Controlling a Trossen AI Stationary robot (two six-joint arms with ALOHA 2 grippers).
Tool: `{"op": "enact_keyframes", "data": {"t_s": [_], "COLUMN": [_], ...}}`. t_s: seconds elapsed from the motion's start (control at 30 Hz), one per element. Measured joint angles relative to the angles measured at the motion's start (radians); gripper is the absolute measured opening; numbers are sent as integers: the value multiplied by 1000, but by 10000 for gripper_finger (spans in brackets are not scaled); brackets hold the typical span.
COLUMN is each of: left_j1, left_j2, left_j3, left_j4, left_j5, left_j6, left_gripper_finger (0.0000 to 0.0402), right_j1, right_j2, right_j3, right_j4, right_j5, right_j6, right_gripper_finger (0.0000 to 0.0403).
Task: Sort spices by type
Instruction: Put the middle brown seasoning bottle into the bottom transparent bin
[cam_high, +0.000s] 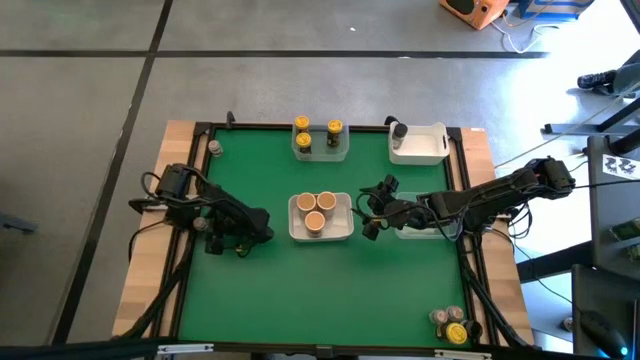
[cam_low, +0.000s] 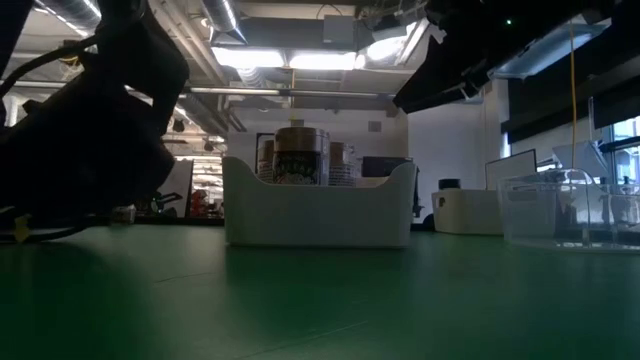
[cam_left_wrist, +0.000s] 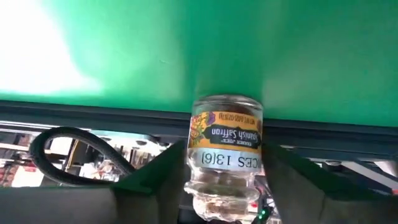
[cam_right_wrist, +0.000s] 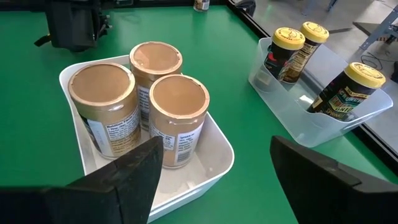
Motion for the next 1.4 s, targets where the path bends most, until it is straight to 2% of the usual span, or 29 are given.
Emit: {"op": "enact_keyframes", "data": {"t_s": [0.13, 0.27, 0.43, 0.6, 0.77, 0.97, 1.4], "left_j1": [0, 0, 0, 0, 0, 2, 63], "left_j2": [0, -1, -1, -3, -25, -27, -27], "left_j3": [-1, -3, -5, 13, 30, 26, 3], "left_j4": [-1, 4, -3, -134, -131, -122, -78], "left_j5": [0, 3, 0, -8, -23, -66, -56], "left_j6": [7, 6, -5, -40, -29, 6, 18], "left_gripper_finger": [154, 147, 175, 219, 253, 257, 253], "right_j1": [0, 0, 0, 0, 0, 0, 0], "right_j2": [0, 0, 0, 0, 0, 0, 0], "right_j3": [0, 0, 0, 0, 0, 0, 0], "right_j4": [0, -1, -2, -1, 0, 0, -1], "right_j5": [0, 0, 0, 0, 0, 0, -1], "right_j6": [0, 0, 0, 0, 0, 0, 0], "right_gripper_finger": [294, 294, 294, 294, 294, 294, 294]}}
